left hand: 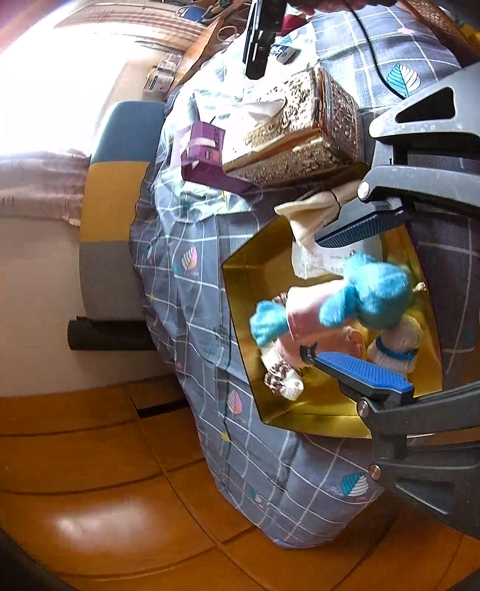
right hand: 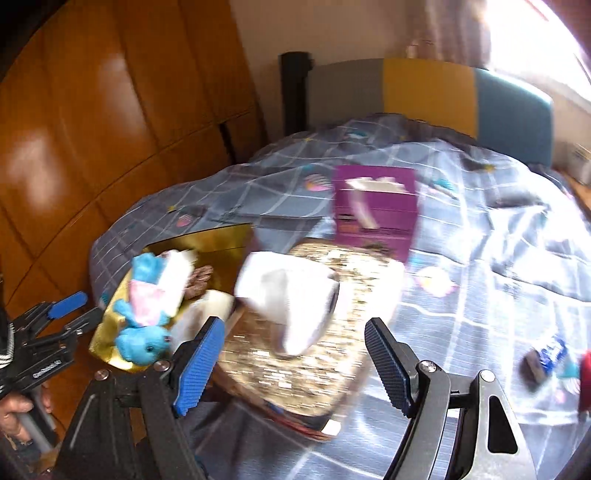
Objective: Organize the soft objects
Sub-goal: 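Move both grippers back over the tissue pack and red sock on the bed, then grasp the blue Tempo tissue pack with the left gripper while the right grasps the red sock, then carry the tissue pack into the gold tray with the left gripper while the right holds the red sock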
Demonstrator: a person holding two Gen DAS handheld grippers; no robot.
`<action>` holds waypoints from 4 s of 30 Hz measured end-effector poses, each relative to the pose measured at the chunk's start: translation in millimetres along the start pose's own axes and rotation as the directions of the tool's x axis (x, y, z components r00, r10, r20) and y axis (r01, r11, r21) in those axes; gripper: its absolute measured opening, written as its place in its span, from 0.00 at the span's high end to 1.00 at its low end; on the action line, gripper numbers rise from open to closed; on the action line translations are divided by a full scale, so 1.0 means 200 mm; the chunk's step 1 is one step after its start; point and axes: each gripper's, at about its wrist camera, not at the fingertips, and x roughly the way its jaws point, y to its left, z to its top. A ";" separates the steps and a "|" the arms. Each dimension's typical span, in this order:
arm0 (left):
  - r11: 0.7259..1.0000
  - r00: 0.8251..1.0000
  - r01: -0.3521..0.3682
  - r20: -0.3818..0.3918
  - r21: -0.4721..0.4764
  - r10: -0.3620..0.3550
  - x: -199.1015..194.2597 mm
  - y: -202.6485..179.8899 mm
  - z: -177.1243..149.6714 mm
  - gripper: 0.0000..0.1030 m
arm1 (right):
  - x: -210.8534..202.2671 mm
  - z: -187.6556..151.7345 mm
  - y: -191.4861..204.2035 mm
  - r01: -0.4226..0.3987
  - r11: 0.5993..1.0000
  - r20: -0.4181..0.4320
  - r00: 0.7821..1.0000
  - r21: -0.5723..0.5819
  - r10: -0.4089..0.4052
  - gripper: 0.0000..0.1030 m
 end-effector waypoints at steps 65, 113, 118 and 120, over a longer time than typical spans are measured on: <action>0.622 0.733 0.660 -0.542 0.421 -0.411 0.95 -2.62 0.24 0.48 | -0.64 -0.67 -1.87 0.230 0.320 -0.067 0.892 0.919 -0.448 0.22; 0.905 0.861 0.423 -0.331 0.047 -0.386 0.99 -1.63 1.20 0.48 | 0.15 -0.39 -1.35 0.424 0.870 -0.378 0.871 0.251 -0.315 0.75; 0.949 0.917 0.316 -0.257 0.001 -0.305 0.99 -1.27 1.38 0.48 | 0.15 -0.40 -1.36 0.415 0.873 -0.373 0.875 0.257 -0.307 0.75; 0.963 0.934 0.270 -0.239 -0.016 -0.266 0.99 -1.10 1.40 0.48 | 0.15 -0.40 -1.36 0.416 0.872 -0.374 0.875 0.257 -0.307 0.74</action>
